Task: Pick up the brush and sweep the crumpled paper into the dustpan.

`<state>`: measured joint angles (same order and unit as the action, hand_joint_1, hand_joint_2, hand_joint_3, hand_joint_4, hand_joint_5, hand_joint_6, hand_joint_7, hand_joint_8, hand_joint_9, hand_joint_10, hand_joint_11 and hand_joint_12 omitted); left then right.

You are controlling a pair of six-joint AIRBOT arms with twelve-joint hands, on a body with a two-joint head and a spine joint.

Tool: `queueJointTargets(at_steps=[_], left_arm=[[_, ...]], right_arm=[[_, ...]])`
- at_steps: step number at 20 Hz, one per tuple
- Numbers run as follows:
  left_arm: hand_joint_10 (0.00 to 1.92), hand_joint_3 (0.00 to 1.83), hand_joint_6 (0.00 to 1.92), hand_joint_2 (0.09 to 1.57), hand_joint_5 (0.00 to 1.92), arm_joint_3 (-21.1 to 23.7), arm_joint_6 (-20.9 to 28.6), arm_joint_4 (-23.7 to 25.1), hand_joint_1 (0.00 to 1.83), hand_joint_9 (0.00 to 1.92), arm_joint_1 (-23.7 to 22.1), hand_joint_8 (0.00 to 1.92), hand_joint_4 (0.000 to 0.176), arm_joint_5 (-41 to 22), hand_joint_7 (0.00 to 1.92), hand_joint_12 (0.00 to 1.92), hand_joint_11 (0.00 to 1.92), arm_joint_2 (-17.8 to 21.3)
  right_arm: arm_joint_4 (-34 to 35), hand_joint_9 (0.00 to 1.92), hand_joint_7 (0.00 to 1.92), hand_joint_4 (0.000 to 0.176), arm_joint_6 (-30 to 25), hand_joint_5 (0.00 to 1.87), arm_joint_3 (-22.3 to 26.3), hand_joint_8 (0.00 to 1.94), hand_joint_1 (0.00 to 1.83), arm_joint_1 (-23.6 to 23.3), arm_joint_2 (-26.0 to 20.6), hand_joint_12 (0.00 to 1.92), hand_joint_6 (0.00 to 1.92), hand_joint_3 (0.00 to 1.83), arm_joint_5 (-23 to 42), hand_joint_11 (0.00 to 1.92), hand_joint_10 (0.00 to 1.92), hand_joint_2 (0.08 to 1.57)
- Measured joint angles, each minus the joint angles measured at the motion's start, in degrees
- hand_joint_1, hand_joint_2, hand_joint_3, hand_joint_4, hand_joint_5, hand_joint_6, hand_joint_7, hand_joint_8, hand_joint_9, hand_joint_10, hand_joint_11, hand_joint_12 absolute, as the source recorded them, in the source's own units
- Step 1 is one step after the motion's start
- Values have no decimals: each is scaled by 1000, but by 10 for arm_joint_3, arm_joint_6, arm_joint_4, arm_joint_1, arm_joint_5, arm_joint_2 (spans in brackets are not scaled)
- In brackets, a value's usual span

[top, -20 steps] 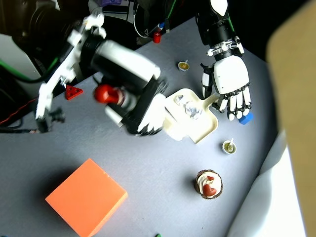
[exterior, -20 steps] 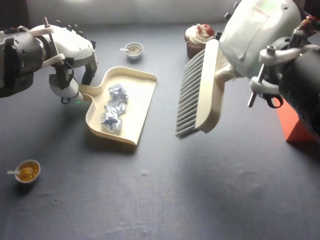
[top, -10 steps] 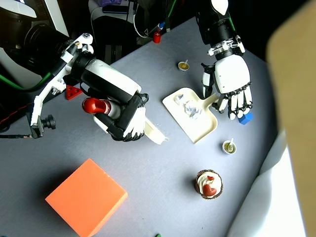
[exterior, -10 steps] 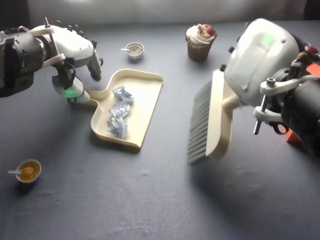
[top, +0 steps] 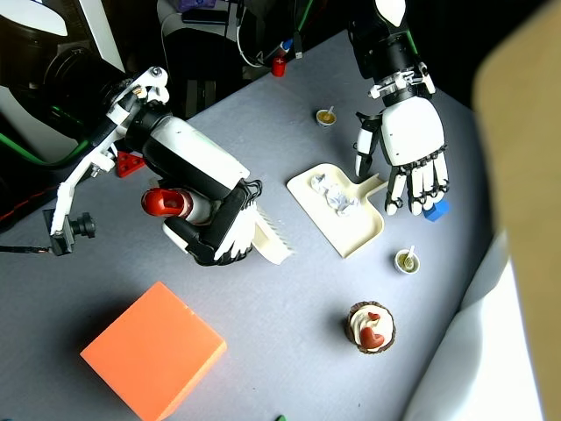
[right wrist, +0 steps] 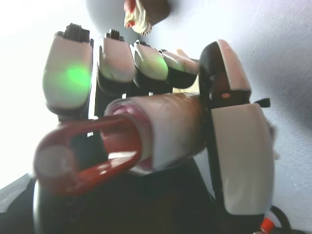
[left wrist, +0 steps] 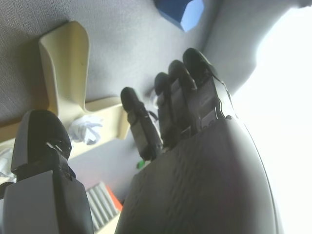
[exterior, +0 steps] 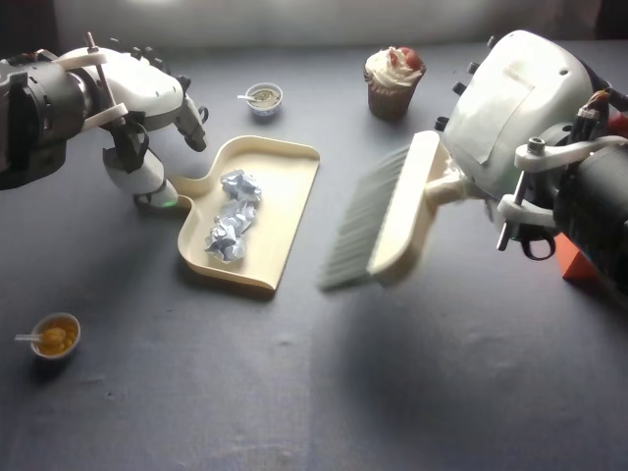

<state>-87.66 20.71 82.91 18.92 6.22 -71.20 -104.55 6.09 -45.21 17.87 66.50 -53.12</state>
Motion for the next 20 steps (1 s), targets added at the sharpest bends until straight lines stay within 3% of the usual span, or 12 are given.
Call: queueJointTargets(at_steps=[3,5,7,9,10,11,12,13,14,15,19,20], left_arm=[[15,0,8,1040,655,0,0,0,924,271,0,13,114,0,334,514,47,0],[4,4,5,1055,658,0,0,0,899,256,-1,7,115,0,334,509,14,0],[5,2,5,1057,665,0,0,0,908,262,-1,6,108,0,343,533,38,0],[5,1,5,1057,669,0,0,0,911,264,-2,5,105,0,345,543,43,0],[0,0,0,1066,676,0,0,0,909,265,-3,0,106,0,340,600,24,0],[0,0,0,1066,676,0,0,0,909,265,-3,0,106,0,340,600,24,0],[0,0,1,1069,680,0,0,0,899,261,-4,2,103,0,328,577,4,0],[1,0,0,1071,679,0,0,-1,898,262,-7,0,105,0,319,574,0,0],[0,0,2,1071,687,0,0,0,927,241,-12,0,88,0,318,518,0,1],[4,0,2,1065,690,0,0,0,932,251,-16,4,92,0,330,531,8,1],[7,1,4,1072,686,4,0,-1,900,251,-37,10,106,1,341,504,24,7],[1,2,2,1080,682,4,0,-1,904,228,-41,2,91,0,320,517,4,8]], right_arm=[[0,975,947,40,0,845,1,1941,116,0,0,1921,1921,0,0,1119,1921,962],[0,865,846,3,0,726,1,1941,112,0,0,1921,1921,0,2,1011,1921,913],[-1,700,722,0,2,598,1,1938,47,0,0,1921,1866,0,1,740,1921,894],[-1,672,700,0,4,579,1,1937,41,0,0,1921,1850,0,1,693,1921,892],[-1,727,817,0,6,706,1,1285,19,-1,0,1893,1172,2,1,609,1537,907],[0,727,817,0,6,706,1,1285,19,-2,0,1893,1172,2,2,609,1537,907],[0,668,810,0,10,716,1,619,3,-5,0,1738,445,0,2,545,1129,908],[-2,736,854,0,12,724,1,251,0,-5,0,1405,147,0,1,611,758,904],[-5,879,887,0,13,692,1,12,0,-6,0,1219,6,0,0,597,262,902],[-2,905,829,0,12,615,1,3,0,-10,0,990,0,0,2,628,69,896],[-4,678,610,0,14,450,1,2,0,-14,0,364,0,0,0,535,0,865],[-3,655,590,0,15,430,1,5,0,-14,0,271,1,0,0,559,1,865]])
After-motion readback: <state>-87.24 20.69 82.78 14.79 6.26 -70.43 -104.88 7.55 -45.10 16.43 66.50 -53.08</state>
